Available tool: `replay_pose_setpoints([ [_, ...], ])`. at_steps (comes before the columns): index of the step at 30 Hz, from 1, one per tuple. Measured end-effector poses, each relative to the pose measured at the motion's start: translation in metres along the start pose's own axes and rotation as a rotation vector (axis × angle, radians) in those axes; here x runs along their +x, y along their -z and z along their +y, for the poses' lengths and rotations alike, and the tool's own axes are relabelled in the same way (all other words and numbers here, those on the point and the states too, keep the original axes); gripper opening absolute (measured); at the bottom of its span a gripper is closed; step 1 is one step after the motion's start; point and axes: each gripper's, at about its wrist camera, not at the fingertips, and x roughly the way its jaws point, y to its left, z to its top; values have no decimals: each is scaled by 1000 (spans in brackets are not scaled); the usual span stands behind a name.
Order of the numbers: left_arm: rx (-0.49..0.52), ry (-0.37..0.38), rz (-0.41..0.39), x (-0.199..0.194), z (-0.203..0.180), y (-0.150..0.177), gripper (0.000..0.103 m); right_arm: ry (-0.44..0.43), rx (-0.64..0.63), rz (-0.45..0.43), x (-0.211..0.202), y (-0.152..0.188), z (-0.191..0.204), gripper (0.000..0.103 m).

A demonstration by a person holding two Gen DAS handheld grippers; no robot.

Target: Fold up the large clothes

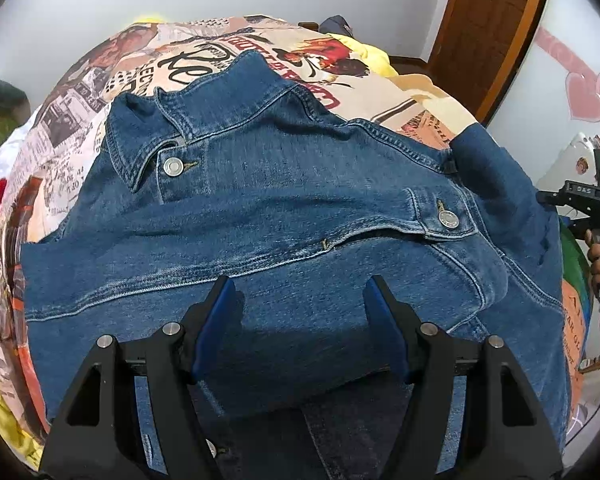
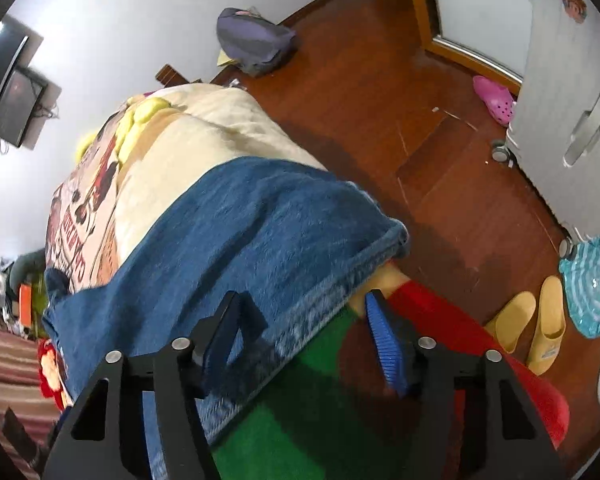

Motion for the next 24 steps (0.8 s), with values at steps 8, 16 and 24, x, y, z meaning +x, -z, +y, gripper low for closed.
replay_pose_setpoints([
  [8,4,-16,-7,-10,5,4,67,51,-68,-74,-17,-5,24,14],
  [16,-20,-23,-55,-36,15,7,67,-59,-208,-212,-80,5,89,10],
  [24,-47,-27,-119,-68,31,14,67,-223,-366,-280,-128,25,189,10],
])
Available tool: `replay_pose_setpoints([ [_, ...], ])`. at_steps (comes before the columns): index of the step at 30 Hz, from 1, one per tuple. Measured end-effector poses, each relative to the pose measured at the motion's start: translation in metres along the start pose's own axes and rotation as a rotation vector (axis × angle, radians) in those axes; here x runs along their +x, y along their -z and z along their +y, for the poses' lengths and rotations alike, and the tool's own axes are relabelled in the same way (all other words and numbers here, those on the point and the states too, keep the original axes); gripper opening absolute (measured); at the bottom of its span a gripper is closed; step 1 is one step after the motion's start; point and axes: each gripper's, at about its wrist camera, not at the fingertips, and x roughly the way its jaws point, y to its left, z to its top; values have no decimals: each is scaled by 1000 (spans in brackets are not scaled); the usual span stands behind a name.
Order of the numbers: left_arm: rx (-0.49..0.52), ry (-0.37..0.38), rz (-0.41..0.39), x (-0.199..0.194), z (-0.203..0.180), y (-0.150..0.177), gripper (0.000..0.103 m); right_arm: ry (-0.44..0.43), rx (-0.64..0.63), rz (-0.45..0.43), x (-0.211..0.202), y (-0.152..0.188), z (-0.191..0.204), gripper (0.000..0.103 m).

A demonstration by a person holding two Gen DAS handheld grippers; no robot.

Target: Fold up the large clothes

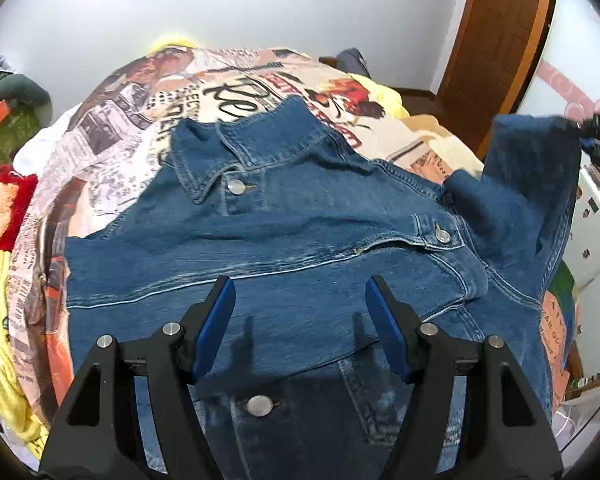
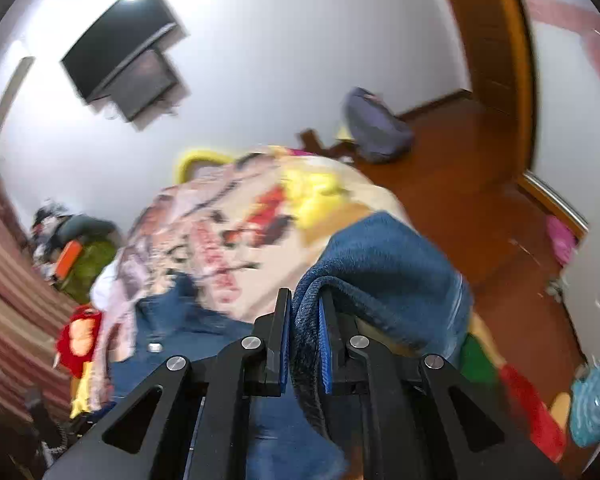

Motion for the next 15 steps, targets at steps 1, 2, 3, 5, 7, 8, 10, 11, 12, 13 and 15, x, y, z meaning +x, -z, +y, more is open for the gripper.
replay_pose_setpoints([
  [1,-4,-1,-6,-3,2,1,67,-19,-16,-1,2,-1,15,10],
  [2,-9,-2,-13,-7,6,2,67,-36,-32,1,5,-2,32,10],
  [3,-13,-3,-18,-10,9,3,67,-57,-47,8,9,-1,50,10],
  [5,-23,-9,-29,-18,17,7,67,-96,-71,22,17,2,78,10],
  [7,-33,-18,-37,-25,26,11,67,-136,-101,44,26,9,110,10],
  [8,-37,-23,-40,-28,30,13,67,-157,-120,60,32,15,129,10],
  [10,-50,-35,-47,-35,41,19,67,-187,-162,94,42,29,159,10],
  [11,-57,-40,-50,-38,45,21,67,-198,-192,116,49,38,176,10],
  [12,-65,-44,-53,-41,50,24,67,-207,-212,137,54,47,188,10],
  [13,-78,-49,-56,-44,56,27,67,-219,-236,168,61,58,202,10],
  [15,-102,-54,-60,-50,66,32,67,-232,-283,239,75,86,222,10],
])
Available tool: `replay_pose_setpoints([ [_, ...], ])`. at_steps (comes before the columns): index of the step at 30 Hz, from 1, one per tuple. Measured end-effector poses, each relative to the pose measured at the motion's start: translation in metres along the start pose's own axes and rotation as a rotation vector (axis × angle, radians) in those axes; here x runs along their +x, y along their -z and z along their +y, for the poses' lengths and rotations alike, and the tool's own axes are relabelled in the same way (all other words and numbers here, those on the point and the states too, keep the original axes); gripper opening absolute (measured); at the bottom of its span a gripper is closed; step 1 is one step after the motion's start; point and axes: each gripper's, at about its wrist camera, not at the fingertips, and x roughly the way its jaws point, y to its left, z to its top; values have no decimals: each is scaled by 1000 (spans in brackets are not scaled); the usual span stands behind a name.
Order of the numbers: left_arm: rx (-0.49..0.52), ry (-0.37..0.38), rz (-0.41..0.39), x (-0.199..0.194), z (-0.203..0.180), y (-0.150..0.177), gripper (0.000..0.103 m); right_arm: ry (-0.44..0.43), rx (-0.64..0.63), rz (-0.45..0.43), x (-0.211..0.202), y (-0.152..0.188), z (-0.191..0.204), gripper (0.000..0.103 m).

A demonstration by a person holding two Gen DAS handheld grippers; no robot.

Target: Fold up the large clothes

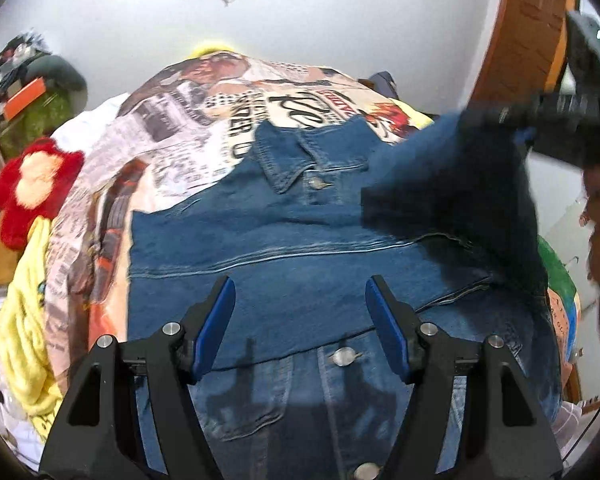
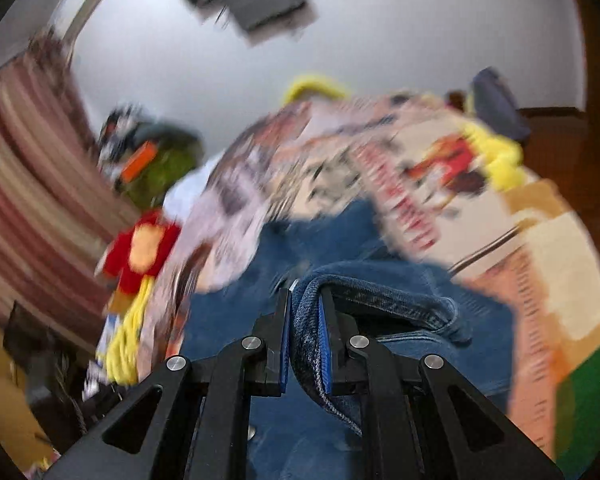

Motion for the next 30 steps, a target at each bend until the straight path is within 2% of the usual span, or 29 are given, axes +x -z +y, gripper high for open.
replay_pose_setpoints([
  [6,-51,-25,4,-9,25,15,67,33,-95,165,52,67,34,10],
  [12,-69,-35,24,-13,34,31,67,94,-116,253,67,112,28,10],
  [16,-56,-41,34,-14,30,38,67,124,-113,316,67,128,18,11],
  [24,-10,-18,39,-17,10,38,67,85,-166,295,28,144,14,11],
  [30,78,-1,19,-13,-20,12,67,121,-202,191,-21,130,-3,11],
])
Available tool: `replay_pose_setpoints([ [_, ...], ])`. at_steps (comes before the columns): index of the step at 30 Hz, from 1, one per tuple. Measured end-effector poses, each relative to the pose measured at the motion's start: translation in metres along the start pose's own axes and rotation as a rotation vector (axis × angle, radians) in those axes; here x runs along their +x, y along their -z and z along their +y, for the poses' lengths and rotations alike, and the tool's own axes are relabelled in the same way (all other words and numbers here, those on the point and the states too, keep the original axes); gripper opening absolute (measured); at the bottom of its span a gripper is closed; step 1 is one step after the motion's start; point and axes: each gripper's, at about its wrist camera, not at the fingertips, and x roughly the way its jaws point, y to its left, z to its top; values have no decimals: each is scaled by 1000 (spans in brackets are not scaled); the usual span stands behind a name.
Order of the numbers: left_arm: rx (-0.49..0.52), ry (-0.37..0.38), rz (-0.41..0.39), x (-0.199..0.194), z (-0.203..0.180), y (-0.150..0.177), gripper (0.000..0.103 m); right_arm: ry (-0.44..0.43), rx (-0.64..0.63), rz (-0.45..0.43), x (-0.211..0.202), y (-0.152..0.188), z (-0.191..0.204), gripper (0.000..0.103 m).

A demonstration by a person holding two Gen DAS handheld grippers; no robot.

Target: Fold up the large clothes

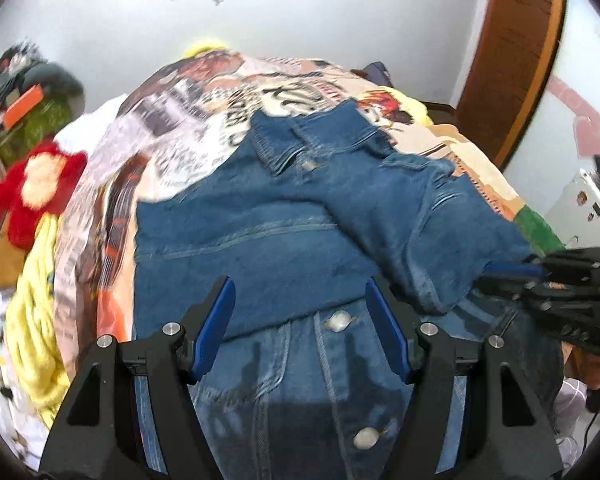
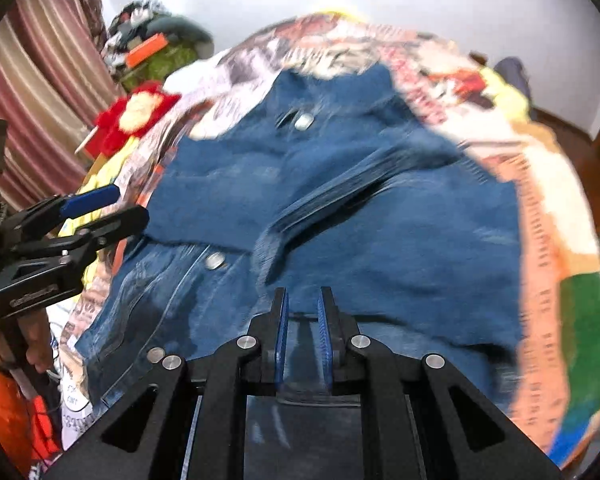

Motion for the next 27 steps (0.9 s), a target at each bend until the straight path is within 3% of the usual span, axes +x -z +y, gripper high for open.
replay_pose_setpoints([
  [5,69,35,-7,19,-33,-32,67,62,77,-85,-36,-12,-50,11],
  [9,116,74,37,51,-59,-50,67,129,139,-121,-51,-17,-92,11],
  [14,197,88,112,97,-92,-57,67,181,204,-95,-47,-11,-133,11],
  [17,243,57,136,120,-107,-57,67,192,224,-56,-33,-4,-146,11],
  [20,295,12,119,132,-115,-58,56,180,230,-5,-12,3,-151,11],
  [22,321,-20,115,139,-118,-60,36,168,240,32,2,9,-152,11],
  [27,335,-66,105,150,-116,-72,11,163,257,44,18,22,-150,11],
])
